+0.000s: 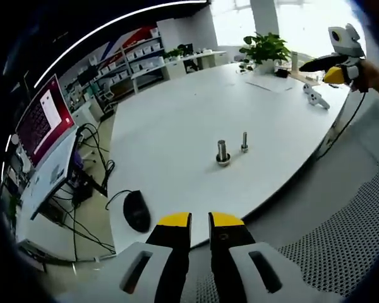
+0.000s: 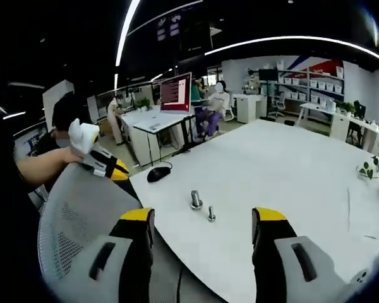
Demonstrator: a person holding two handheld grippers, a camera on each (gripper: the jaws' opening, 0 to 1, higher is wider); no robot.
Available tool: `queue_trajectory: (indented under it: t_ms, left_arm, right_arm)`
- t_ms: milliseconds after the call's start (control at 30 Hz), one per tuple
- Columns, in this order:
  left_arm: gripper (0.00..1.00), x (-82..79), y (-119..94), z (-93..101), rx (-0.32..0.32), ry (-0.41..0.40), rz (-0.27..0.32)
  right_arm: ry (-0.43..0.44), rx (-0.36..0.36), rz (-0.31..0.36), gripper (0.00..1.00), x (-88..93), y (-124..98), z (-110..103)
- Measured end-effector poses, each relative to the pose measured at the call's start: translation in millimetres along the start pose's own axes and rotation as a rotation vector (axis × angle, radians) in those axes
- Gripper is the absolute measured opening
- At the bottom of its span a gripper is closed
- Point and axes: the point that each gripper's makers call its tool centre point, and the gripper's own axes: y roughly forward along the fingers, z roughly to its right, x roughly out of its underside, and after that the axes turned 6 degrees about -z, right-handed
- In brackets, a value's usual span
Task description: Place the washer onto the threaded stud by aligning its center hole with the stud, sliding it down to the base, and recovering from edge contact or off-axis alignment until the washer reaches the visible bottom stop.
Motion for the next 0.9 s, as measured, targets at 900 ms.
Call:
queue_trajectory:
  t_ms: [900]
  left_arm:
    - [0.08,-2.5,-2,-6.7,-0.022,-0.045,0.031]
  right_arm:
    - [0.164,0.093,0.043,0.6,39.4,9,-4]
